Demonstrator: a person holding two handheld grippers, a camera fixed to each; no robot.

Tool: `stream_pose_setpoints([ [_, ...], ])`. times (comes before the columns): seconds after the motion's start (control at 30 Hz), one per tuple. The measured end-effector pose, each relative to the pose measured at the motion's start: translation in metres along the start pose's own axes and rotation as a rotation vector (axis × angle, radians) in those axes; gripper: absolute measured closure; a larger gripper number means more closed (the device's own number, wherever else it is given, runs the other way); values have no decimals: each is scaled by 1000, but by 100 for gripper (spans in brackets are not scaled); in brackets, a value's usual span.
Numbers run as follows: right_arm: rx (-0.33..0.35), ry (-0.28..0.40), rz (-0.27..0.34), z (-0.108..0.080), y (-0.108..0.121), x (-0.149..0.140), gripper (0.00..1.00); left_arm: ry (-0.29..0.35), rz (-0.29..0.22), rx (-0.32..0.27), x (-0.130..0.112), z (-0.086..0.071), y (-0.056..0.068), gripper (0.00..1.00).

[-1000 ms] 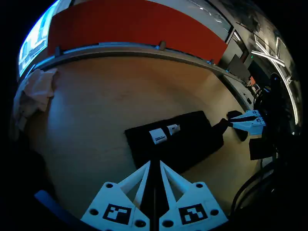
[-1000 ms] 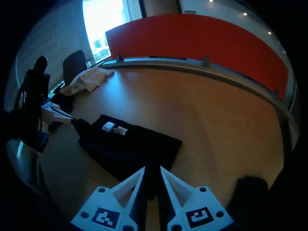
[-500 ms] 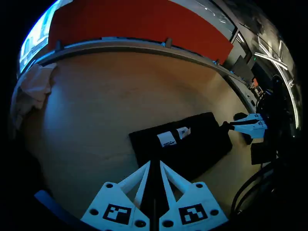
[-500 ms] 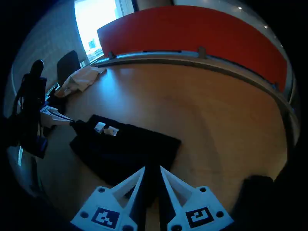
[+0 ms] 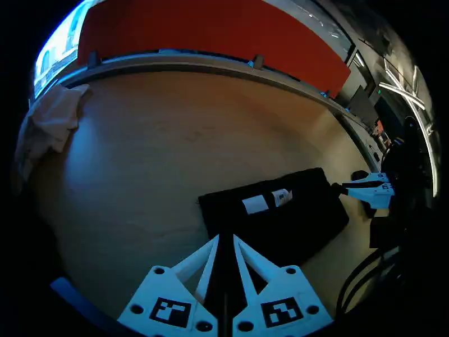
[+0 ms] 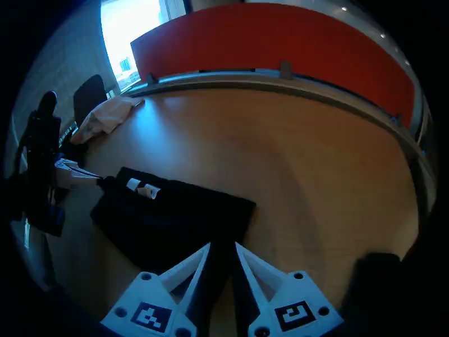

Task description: Fold towel

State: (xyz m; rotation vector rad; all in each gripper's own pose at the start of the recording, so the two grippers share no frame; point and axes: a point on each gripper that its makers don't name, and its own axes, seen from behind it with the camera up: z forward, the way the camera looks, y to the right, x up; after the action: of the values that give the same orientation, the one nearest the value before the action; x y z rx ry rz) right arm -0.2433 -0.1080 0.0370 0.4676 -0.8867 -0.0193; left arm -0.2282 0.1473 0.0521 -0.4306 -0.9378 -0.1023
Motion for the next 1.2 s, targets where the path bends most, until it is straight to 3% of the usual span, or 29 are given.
stream_pose_setpoints([
  [0.23, -19, 8, 11, 5, 4, 4, 76, -5, -1, 23, 3, 5, -7, 95],
  [0.3, -27, 11, 15, 6, 6, 6, 64, -3, -7, 34, 4, 6, -10, 85],
  [0.43, -38, 17, 22, 6, 9, 9, 24, 6, -18, 55, 8, 5, -17, 64],
  [0.57, -45, 24, 18, 6, 11, 11, 16, 19, -19, 69, 13, 3, -21, 28],
  [0.63, -50, 28, 17, 5, 12, 13, 14, 25, -15, 78, 15, 1, -24, 15],
  [0.83, -53, 34, 13, 5, 12, 16, 14, 38, 2, 100, 17, -4, -31, 5],
  [1.2, -51, 37, -3, 2, 9, 14, 14, 47, -19, 114, 13, -14, -33, 4],
])
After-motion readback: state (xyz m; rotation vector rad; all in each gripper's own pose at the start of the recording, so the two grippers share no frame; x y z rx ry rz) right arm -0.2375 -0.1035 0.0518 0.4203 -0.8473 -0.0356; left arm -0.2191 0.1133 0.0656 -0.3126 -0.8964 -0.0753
